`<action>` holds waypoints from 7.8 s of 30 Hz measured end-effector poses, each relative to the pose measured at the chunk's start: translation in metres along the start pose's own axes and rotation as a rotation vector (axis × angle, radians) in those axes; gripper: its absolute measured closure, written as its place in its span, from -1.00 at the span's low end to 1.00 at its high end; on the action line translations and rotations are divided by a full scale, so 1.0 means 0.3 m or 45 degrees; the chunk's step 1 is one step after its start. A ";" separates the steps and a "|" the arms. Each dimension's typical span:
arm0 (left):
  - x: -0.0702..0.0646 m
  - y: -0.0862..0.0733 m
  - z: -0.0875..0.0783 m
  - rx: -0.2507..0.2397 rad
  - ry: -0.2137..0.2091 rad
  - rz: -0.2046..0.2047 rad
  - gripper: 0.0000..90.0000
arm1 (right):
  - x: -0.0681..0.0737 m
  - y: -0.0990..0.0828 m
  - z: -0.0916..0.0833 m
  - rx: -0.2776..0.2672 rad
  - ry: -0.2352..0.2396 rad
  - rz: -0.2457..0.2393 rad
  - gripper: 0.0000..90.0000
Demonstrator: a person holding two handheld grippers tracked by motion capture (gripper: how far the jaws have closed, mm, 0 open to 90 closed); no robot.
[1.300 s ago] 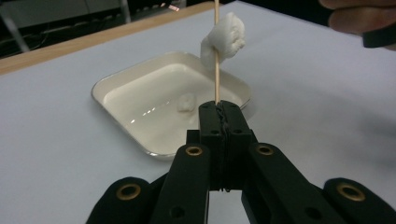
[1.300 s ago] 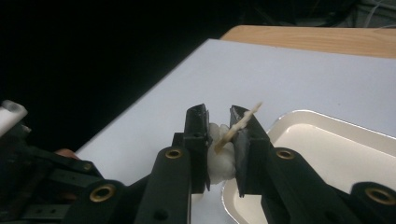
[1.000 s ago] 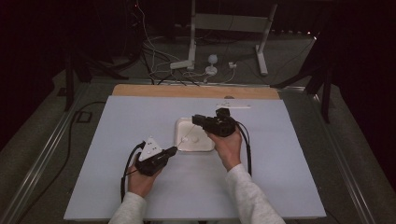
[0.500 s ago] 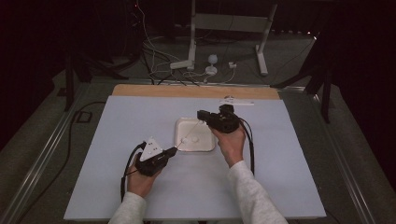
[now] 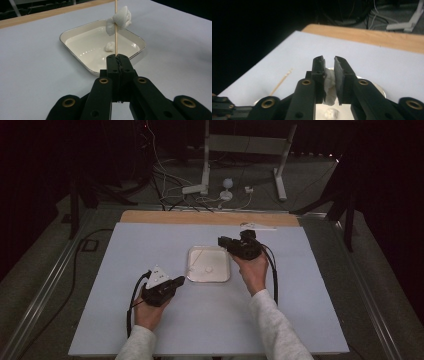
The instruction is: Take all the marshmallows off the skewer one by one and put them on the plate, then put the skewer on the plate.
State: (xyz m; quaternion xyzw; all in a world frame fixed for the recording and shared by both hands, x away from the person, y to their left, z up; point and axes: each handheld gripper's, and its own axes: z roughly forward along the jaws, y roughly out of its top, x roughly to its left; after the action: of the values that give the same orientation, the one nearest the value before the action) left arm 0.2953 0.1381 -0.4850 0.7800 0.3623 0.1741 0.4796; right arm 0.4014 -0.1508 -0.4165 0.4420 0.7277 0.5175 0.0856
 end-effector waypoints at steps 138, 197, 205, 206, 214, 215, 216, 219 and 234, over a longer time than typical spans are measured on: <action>-0.009 -0.008 0.021 -0.033 0.024 -0.011 1.00 | 0.017 -0.023 -0.044 0.018 0.128 0.009 0.75; -0.002 0.039 0.005 -0.102 -0.020 -0.108 1.00 | 0.002 -0.152 -0.025 0.128 0.023 -0.136 -0.97; 0.004 0.081 0.011 -0.106 -0.029 -0.116 1.00 | -0.011 -0.178 -0.082 0.097 0.015 -0.165 -1.00; 0.004 0.086 0.012 -0.108 -0.031 -0.121 1.00 | -0.014 -0.181 -0.088 0.100 0.012 -0.167 -1.00; 0.013 0.113 0.033 -0.121 -0.039 -0.151 1.00 | -0.024 -0.195 -0.145 0.068 -0.006 -0.204 -1.00; 0.013 0.115 0.037 -0.121 -0.042 -0.154 1.00 | -0.026 -0.197 -0.154 0.064 -0.008 -0.206 -1.00; 0.012 0.117 0.040 -0.121 -0.041 -0.160 1.00 | -0.029 -0.199 -0.162 0.057 -0.011 -0.209 -1.00; 0.010 0.122 0.053 -0.111 -0.043 -0.163 1.00 | -0.037 -0.210 -0.184 0.045 -0.017 -0.207 -1.00; 0.011 0.124 0.126 -0.065 -0.028 -0.208 1.00 | -0.079 -0.257 -0.290 -0.026 -0.061 -0.198 -1.00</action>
State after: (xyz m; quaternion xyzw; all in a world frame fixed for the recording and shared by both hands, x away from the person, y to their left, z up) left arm 0.3356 0.1067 -0.4708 0.7371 0.4150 0.1351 0.5159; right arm 0.3221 -0.2329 -0.4492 0.3955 0.7522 0.5060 0.1475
